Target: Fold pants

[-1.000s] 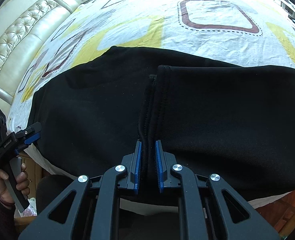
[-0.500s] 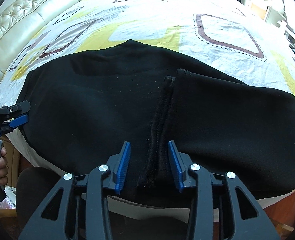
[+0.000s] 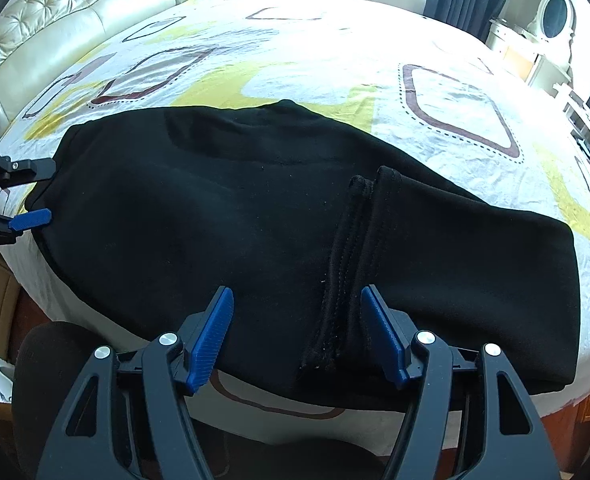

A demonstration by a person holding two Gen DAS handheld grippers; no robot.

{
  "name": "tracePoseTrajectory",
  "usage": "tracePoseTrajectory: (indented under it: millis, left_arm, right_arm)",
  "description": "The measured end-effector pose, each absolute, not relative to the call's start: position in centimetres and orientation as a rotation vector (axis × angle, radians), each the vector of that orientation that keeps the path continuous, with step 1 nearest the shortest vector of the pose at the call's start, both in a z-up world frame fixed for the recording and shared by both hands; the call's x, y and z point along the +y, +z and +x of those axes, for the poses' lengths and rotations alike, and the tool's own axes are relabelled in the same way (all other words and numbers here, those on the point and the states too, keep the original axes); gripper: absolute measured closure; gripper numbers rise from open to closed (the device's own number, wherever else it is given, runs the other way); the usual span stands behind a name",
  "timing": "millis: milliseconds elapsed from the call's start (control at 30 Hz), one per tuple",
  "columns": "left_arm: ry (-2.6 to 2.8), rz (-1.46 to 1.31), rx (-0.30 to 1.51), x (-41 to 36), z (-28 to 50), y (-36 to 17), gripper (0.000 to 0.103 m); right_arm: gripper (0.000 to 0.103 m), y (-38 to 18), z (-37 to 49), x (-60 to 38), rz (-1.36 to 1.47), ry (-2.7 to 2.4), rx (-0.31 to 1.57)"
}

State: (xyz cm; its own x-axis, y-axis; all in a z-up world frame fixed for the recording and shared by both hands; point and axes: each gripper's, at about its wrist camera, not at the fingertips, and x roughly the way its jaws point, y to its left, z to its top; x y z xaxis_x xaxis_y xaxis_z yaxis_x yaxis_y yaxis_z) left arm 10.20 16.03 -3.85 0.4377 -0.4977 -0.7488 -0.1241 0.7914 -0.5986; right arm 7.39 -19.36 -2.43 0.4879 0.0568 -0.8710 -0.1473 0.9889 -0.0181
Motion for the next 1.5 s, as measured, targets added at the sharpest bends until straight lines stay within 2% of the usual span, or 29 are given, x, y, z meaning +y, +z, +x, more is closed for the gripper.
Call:
tracePoseTrajectory:
  millis: [100,167,267,533,633,800,833,900,967,1033,1067,1200,1500]
  left_arm:
    - [-0.277,-0.646,1.039,17.7,10.3,-2.2,0.003]
    - [-0.278,-0.619,0.993,19.1,10.5,-1.5,0.003]
    - [-0.254,-0.596,0.966,21.3,10.7,-1.8,0.003]
    - [-0.344,-0.705,1.064,24.5,12.9,-6.8,0.003]
    - [-0.373,-0.763,1.061,24.7,13.7,-6.9,0.003]
    - [-0.411,-0.691,1.090,23.4,14.8,-6.8,0.003]
    - [-0.411,-0.695,1.089,23.4,14.9,-6.8,0.009]
    - [-0.369,-0.696,1.108,23.6,15.1,-7.3,0.052]
    - [-0.319,-0.685,1.128,24.2,15.1,-8.0,0.068]
    - [-0.327,-0.689,1.127,24.6,14.7,-8.0,0.080]
    - [-0.350,-0.723,1.134,24.6,14.5,-8.1,0.090]
    - [-0.404,-0.731,1.117,23.1,14.2,-6.0,0.092]
    - [-0.718,-0.579,1.008,11.1,14.1,6.4,0.092]
  right_arm:
    - [0.037,-1.8,7.3,-19.5,-0.102,0.136,1.041]
    - [0.031,-1.3,7.1,-19.9,-0.097,0.142,1.025]
    - [0.031,-0.9,6.8,-20.4,-0.094,0.141,1.010]
    - [0.030,-0.1,6.2,-22.2,0.006,0.179,1.027]
    - [0.030,-0.2,5.9,-22.9,0.041,0.182,1.032]
    - [0.030,-0.9,6.2,-23.7,0.108,0.197,1.063]
    - [0.030,-1.0,6.2,-23.8,0.117,0.199,1.066]
    - [0.030,-1.3,6.3,-24.0,0.129,0.202,1.078]
    - [0.030,-1.6,6.3,-24.3,0.152,0.203,1.088]
    - [0.030,-1.8,6.3,-24.7,0.184,0.201,1.096]
    - [0.030,-1.9,6.3,-25.0,0.200,0.199,1.099]
    - [0.030,-1.9,6.4,-26.6,0.270,0.184,1.102]
    - [0.030,0.5,5.1,-31.5,0.372,0.136,1.043]
